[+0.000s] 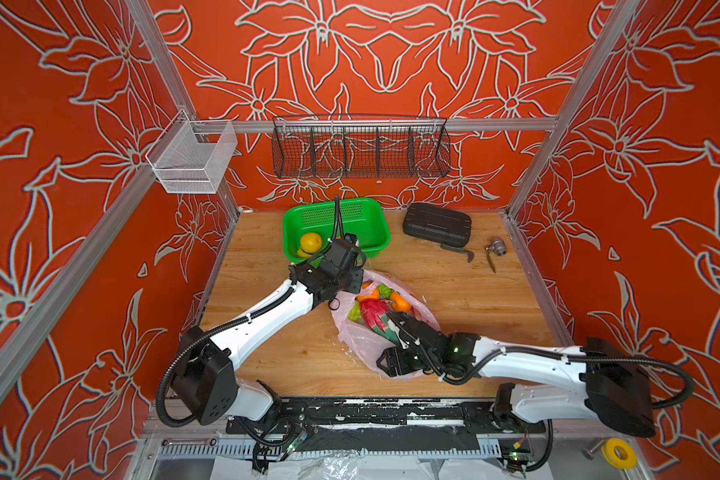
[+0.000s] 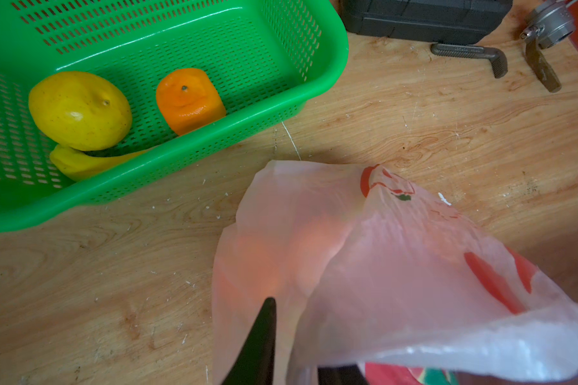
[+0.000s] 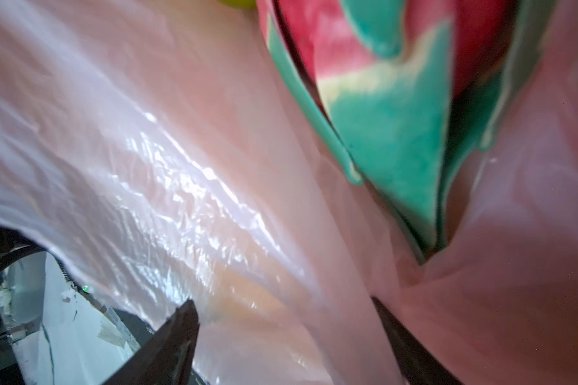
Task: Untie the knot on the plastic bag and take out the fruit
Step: 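Hold the bag mouth with the left gripper while the right gripper grasps the dragon fruit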
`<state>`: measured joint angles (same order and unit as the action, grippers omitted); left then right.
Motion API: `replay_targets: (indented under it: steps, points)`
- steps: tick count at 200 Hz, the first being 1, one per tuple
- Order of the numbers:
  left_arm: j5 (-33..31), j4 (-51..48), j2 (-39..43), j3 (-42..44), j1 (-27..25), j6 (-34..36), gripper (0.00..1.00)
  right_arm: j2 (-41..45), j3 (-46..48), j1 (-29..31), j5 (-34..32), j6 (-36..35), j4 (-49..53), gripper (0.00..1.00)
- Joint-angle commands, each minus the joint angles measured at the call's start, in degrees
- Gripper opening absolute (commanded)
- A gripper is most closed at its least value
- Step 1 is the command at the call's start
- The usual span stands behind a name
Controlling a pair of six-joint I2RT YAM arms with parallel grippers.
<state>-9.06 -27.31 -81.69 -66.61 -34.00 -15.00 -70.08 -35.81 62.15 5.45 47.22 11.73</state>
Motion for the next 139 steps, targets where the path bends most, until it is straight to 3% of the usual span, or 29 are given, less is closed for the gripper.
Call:
replay_targets:
  steps: [1, 30, 63, 98, 139]
  points:
    - [1.23, -1.18, 0.81, 0.51, 0.25, -1.78, 0.23, 3.46, -4.25, 0.29, -10.34, -2.26, 5.43, 0.85]
    - [1.58, -1.26, 1.29, 0.75, 0.33, -1.87, 0.23, 4.5, -6.9, 0.25, -20.06, -5.9, 6.17, 0.89]
    - [2.29, -0.8, 1.75, 1.22, 0.4, -1.41, 0.23, 1.01, -10.11, -0.57, -24.79, -12.91, 3.75, 0.92]
    - [2.33, -1.22, 1.93, 1.28, 0.45, -1.61, 0.23, -6.14, -15.37, -3.25, -25.05, -16.05, 4.0, 0.95]
    - [4.2, -1.03, 3.04, 2.98, 2.2, -3.44, 0.23, -12.76, -17.77, -6.22, -18.51, -17.12, 1.2, 0.95]
